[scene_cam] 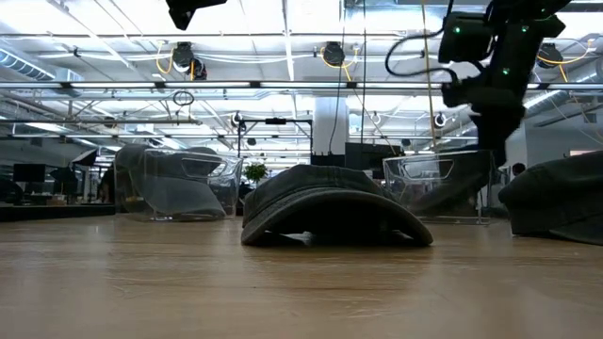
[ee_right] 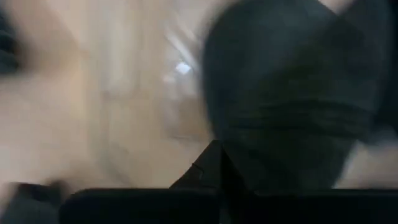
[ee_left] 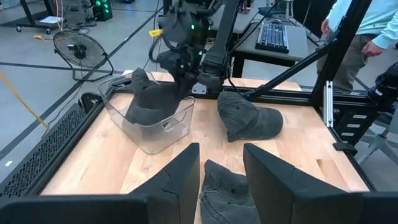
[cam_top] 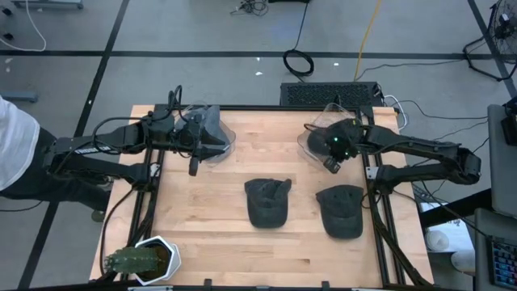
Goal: Pick & Place hat
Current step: Put the left black cap into the right transparent bin
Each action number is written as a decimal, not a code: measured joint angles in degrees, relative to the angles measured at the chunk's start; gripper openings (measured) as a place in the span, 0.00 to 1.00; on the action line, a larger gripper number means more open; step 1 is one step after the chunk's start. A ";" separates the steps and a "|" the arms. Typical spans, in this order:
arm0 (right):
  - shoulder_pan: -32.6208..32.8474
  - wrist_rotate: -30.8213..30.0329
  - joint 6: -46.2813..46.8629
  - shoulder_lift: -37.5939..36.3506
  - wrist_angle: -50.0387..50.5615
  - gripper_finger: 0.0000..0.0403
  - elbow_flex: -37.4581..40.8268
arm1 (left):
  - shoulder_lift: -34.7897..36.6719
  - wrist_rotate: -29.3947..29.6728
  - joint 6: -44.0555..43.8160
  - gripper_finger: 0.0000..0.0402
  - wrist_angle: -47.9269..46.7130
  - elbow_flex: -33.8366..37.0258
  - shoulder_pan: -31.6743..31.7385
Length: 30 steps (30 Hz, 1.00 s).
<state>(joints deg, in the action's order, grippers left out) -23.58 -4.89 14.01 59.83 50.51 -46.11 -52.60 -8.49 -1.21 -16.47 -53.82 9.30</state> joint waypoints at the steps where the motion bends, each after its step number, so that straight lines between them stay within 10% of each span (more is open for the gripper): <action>1: 0.10 -2.51 1.02 0.17 2.01 0.00 0.00 | 0.00 0.00 0.00 0.33 0.00 0.00 0.00; 6: -0.01 -18.85 5.18 0.26 5.89 0.00 0.02 | 0.00 0.00 0.00 0.33 -0.02 0.00 0.00; 21: -2.40 -37.77 -2.43 5.15 -19.35 0.00 0.19 | 0.00 0.00 -0.39 0.33 -0.07 0.00 -0.02; 27: -6.13 -19.98 -6.37 12.41 -24.96 0.00 0.52 | 0.00 0.00 -0.38 0.33 -0.36 0.00 -0.02; 30: -7.82 -26.13 -4.98 17.41 -21.49 0.00 0.35 | 0.00 0.00 -0.22 0.33 -0.43 0.00 -0.02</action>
<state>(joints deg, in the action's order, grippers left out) -31.40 -31.02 9.03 77.24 29.01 -45.76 -52.60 -8.49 -1.43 -16.90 -53.82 9.28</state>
